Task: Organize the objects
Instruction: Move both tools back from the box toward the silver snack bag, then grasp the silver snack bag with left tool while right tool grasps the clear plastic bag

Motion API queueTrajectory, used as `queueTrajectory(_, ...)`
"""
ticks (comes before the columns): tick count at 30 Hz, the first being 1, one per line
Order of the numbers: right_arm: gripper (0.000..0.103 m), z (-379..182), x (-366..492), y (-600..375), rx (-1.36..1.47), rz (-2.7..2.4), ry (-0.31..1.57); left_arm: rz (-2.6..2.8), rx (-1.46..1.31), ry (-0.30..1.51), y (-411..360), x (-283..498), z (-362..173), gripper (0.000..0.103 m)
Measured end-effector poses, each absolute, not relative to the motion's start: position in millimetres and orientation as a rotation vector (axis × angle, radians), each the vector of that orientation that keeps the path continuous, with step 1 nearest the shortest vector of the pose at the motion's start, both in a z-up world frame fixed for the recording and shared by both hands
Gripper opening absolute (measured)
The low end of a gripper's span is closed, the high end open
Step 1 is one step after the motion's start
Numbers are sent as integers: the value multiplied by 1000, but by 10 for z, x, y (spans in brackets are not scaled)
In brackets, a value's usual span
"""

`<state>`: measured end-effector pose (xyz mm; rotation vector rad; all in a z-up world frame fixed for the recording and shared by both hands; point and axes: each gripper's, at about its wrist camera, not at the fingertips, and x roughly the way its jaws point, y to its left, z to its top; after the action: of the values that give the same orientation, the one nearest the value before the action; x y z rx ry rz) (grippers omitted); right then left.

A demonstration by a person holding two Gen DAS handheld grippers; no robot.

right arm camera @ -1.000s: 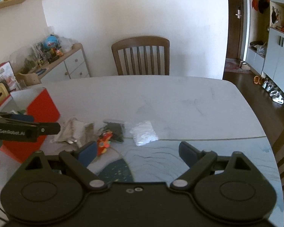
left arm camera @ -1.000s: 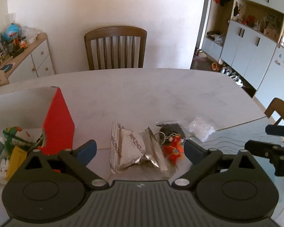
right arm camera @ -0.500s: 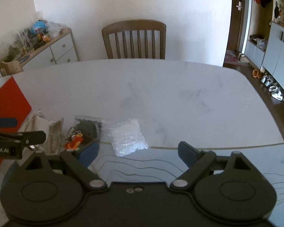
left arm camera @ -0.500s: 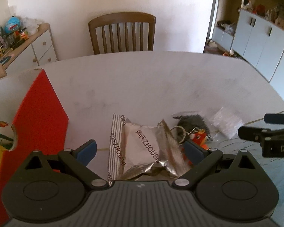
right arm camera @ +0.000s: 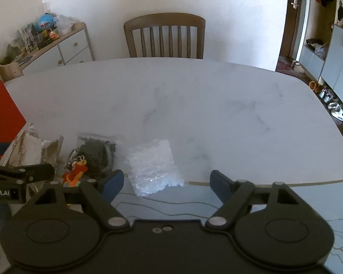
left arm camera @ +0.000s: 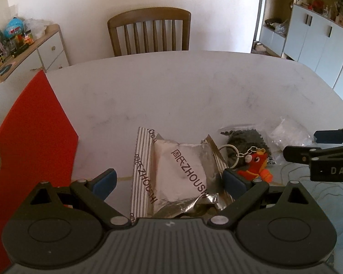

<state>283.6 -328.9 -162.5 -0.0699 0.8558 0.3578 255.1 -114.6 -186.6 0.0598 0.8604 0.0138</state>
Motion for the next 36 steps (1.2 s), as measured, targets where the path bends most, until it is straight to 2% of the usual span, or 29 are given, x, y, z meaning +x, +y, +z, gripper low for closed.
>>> queueTrajectory(6, 72, -1657, 2834, -3250, -87, 360, 846, 11, 98, 841, -1203, 2515, -1878, 98)
queueTrajectory(7, 68, -1657, 2833, -3248, -88, 360, 844, 12, 101, 834, -1206, 2503, -1873, 97)
queueTrajectory(10, 58, -1647, 2826, -3245, -94, 363, 838, -3, 102, 826, -1214, 2501, -1845, 84)
queueTrajectory(11, 53, -1641, 2817, -3242, -95, 366, 837, -9, 99, 822, -1219, 2492, -1833, 76)
queueTrajectory(13, 51, -1631, 2807, -3230, -103, 364, 834, -5, 103, 817, -1241, 2484, -1810, 75)
queueTrajectory(15, 49, -1621, 2796, -3223, -107, 358, 831, -14, 100, 813, -1248, 2471, -1786, 63)
queueTrajectory(17, 42, -1613, 2775, -3227, -106, 355, 828, -13, 96, 820, -1258, 2468, -1760, 59)
queueTrajectory(20, 32, -1587, 2745, -3222, -107, 359, 822, -7, 96, 828, -1269, 2468, -1731, 55)
queueTrajectory(23, 27, -1557, 2705, -3206, -115, 355, 814, -3, 92, 832, -1266, 2452, -1710, 54)
queueTrajectory(36, 25, -1134, 2389, -3222, -65, 374, 766, -10, 53, 815, -1238, 2188, -1344, 54)
